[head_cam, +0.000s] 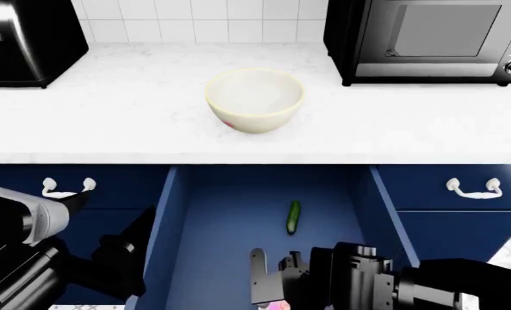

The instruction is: Place the bar in the bowl and close the drawer.

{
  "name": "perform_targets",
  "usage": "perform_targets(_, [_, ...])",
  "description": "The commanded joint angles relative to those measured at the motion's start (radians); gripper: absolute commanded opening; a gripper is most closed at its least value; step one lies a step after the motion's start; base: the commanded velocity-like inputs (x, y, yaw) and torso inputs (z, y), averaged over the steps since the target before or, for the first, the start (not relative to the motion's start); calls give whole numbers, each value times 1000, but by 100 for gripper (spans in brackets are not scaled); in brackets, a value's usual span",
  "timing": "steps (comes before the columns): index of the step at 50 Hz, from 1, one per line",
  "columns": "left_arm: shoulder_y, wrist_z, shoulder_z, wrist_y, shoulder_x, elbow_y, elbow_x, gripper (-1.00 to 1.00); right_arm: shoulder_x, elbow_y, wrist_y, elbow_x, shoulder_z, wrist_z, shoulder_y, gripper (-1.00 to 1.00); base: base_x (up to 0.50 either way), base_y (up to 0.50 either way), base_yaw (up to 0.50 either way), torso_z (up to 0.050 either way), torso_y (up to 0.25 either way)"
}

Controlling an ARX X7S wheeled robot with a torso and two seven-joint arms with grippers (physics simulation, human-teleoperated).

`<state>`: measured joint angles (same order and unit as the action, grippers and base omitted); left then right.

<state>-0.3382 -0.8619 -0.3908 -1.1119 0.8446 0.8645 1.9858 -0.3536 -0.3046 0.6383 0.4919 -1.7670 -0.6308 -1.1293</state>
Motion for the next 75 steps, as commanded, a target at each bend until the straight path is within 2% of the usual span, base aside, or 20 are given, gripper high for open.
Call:
perform_targets(1, [2, 3, 1, 1, 0, -2, -4, 100, 13, -35, -24, -34, -1, 2, 23, 100, 0, 0, 0, 0, 0])
perform_targets(7, [2, 6, 2, 2, 1, -2, -7, 100, 11, -32, -21, -34, -1, 3, 23, 100, 0, 0, 1, 0, 0])
perform_targets(8, [3, 6, 2, 2, 1, -2, -7, 100, 11, -32, -22, -34, -1, 2, 24, -100, 0, 3, 3, 0, 0])
perform_targets(27, [7, -3, -1, 14, 10, 8, 3, 100, -11, 21, 2, -30, 4, 14, 9, -100, 0, 0, 0, 0, 0])
perform_targets(45, [6, -7, -1, 22, 16, 11, 5, 100, -93, 246, 108, 0, 36, 51, -91, -100, 0, 0, 0, 0, 0])
perform_targets(56, [-20, -25, 9, 39, 39, 6, 19, 100, -191, 461, 198, 58, 109, 86, -202, -100, 0, 0, 0, 0, 0])
perform_targets(63, [-174, -94, 116, 100, 117, -31, 96, 100, -268, 650, 342, 152, 210, 116, -338, -100, 0, 0, 0, 0, 0])
perform_targets(69, [-410, -163, 309, 134, 164, -104, 169, 100, -304, 767, 463, 268, 324, 131, -451, -100, 0, 0, 0, 0, 0])
perform_targets(75, [-685, -210, 499, 111, 154, -246, 234, 100, -300, 788, 546, 363, 424, 132, -542, -100, 0, 0, 0, 0, 0])
